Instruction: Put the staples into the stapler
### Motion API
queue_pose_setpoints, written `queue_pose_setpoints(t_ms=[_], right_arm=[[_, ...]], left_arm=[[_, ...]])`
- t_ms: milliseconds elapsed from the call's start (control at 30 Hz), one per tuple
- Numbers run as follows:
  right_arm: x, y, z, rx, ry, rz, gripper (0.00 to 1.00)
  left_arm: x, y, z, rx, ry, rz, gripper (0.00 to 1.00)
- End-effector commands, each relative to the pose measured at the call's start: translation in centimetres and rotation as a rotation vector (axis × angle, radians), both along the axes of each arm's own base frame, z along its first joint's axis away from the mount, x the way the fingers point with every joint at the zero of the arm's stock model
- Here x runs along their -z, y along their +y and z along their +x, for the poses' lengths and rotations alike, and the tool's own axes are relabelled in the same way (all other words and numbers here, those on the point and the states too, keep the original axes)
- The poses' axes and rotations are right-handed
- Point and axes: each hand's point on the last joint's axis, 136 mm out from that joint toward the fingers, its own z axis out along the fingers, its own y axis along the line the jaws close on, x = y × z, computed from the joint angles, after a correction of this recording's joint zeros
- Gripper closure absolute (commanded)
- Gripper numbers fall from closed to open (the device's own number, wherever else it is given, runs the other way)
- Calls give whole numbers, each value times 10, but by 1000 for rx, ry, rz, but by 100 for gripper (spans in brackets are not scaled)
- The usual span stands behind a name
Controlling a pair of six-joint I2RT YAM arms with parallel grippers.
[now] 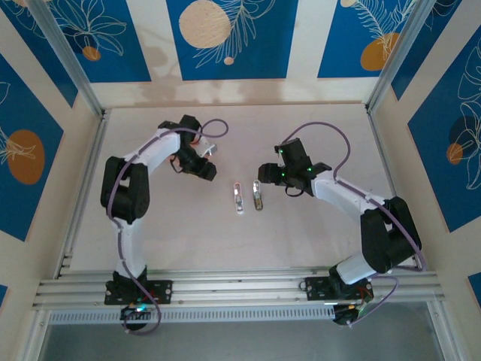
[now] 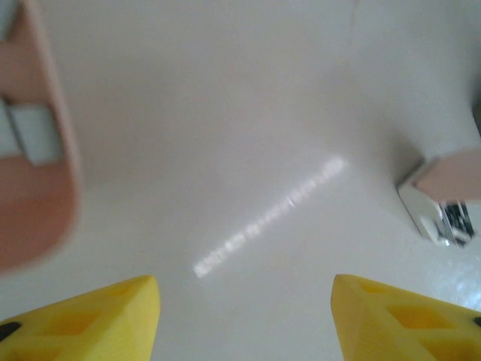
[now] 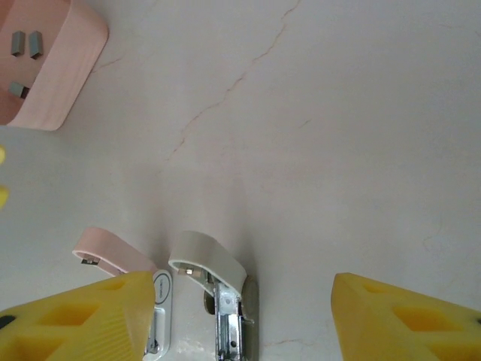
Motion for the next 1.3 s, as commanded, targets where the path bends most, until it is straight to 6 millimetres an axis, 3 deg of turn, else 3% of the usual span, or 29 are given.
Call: queue_pose_setpoints(t_ms=[0, 233, 333, 467, 600, 700, 967, 1100, 1267], right_arm=[[-7, 3, -9, 2, -12, 37, 36], [-15, 2, -22, 3, -36, 20, 37], [-16, 0, -27, 11, -35, 21, 37], [-16, -1, -29, 13, -25, 20, 37], [-16, 1, -26, 9, -14, 13, 37], [-17, 4, -22, 3, -10, 9, 37], [-15, 6, -17, -1, 16, -13, 37], [-13, 5, -16, 2, 31, -24, 37], [-10, 2, -18, 10, 40, -31, 37]], left_arm=[[-15, -6, -26, 24, -3, -44, 38], [-13, -5, -79, 14, 45, -75, 38], [-24, -7, -80, -26, 14, -111, 37], [-42, -9, -54, -117, -102, -120, 33], [-56, -4, -12, -225, -218, -85, 30], [-56, 3, 20, -284, -261, -34, 29], [-36, 12, 90, -358, -253, 52, 25], [-11, 3, 106, -327, -204, 67, 25], [11, -3, 108, -296, -139, 69, 25]])
